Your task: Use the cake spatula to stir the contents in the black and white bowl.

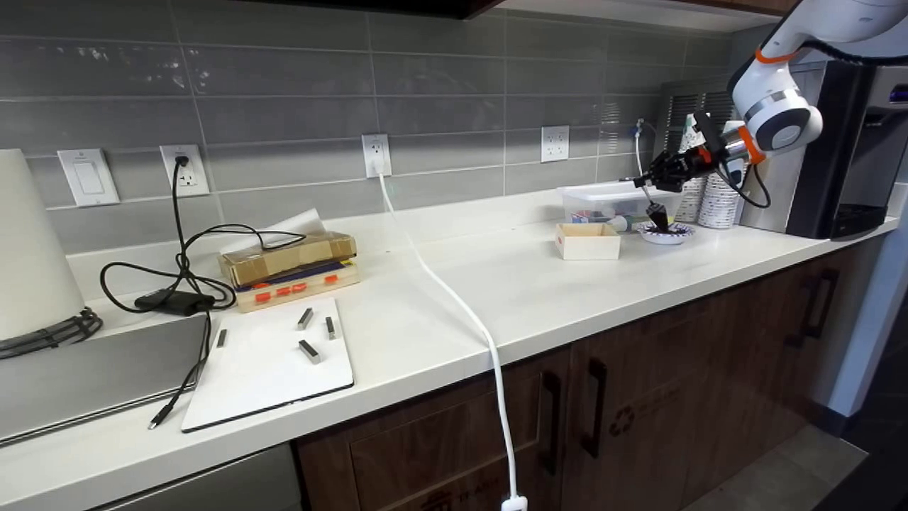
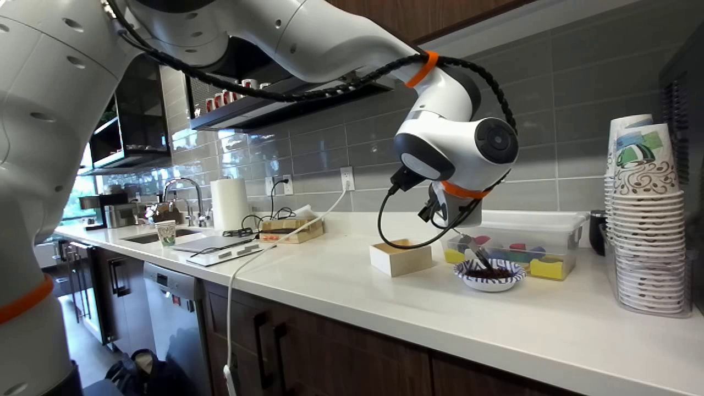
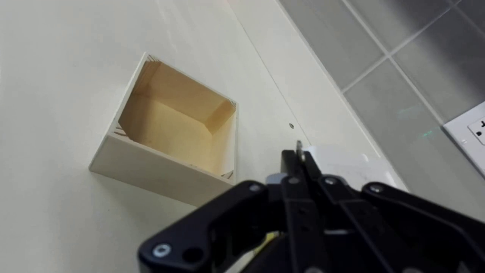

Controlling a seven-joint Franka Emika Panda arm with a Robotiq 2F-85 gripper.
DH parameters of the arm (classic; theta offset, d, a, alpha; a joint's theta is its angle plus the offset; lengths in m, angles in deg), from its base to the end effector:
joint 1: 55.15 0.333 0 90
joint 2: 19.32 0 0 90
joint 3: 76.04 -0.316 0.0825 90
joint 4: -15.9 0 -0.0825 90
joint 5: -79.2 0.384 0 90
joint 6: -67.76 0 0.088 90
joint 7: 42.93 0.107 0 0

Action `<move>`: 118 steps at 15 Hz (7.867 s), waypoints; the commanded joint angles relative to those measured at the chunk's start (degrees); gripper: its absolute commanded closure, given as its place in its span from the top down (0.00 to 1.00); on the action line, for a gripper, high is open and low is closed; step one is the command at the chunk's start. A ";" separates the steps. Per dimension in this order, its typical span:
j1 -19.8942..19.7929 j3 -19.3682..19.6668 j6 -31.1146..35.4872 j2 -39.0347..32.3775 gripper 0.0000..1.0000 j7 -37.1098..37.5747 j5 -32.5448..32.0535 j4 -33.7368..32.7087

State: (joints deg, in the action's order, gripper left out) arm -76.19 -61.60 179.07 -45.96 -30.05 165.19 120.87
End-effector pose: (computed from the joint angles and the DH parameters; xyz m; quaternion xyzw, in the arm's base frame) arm 0.5707 -0.3072 0.3022 -0.5476 0.6283 0.0032 0.5526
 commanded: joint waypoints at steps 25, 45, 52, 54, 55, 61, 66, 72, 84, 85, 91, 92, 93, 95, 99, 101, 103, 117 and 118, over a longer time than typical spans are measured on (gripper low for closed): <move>-1.00 2.99 -4.36 -0.61 0.01 8.08 0.73 0.57; -1.59 -0.56 -2.17 -6.15 0.01 -4.04 4.35 -6.25; -2.55 -1.99 -6.31 -9.70 0.01 -1.51 5.36 -10.41; -2.83 -1.90 -8.47 -9.83 0.01 1.58 4.66 -10.61; -3.13 -1.71 -9.57 -9.41 0.01 3.29 4.64 -10.38; -4.95 -0.79 -15.98 -8.59 0.01 10.65 3.84 -9.55; -6.37 0.07 -20.44 -9.05 0.01 16.19 3.43 -9.76; -7.31 1.45 -24.76 -10.12 0.01 23.70 1.17 -11.28; -5.51 5.63 -12.45 -8.06 0.01 32.97 -2.02 -11.72; -5.19 5.54 -10.28 -7.83 0.01 32.44 -1.97 -11.61; -3.23 4.20 1.02 -6.60 0.01 28.20 -1.12 -10.94; -2.79 4.12 2.97 -6.31 0.01 27.63 -1.25 -10.81; -2.35 4.05 4.86 -6.13 0.01 27.17 -1.41 -10.72; -1.96 3.59 7.83 -5.92 0.01 25.59 -1.09 -10.58; -1.44 2.57 12.71 -5.96 0.01 22.16 -0.82 -10.69; -1.52 1.81 13.96 -6.24 0.01 20.33 -0.26 -10.83; -1.85 0.86 14.16 -6.42 0.01 18.54 0.81 -11.02; -2.54 -0.17 7.69 -3.69 0.01 22.20 -1.88 -9.17; -2.96 -0.30 5.66 -3.75 0.01 22.48 -1.96 -9.41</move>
State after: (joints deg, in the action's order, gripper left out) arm -78.36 -61.75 189.11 -51.78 -9.36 164.60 109.86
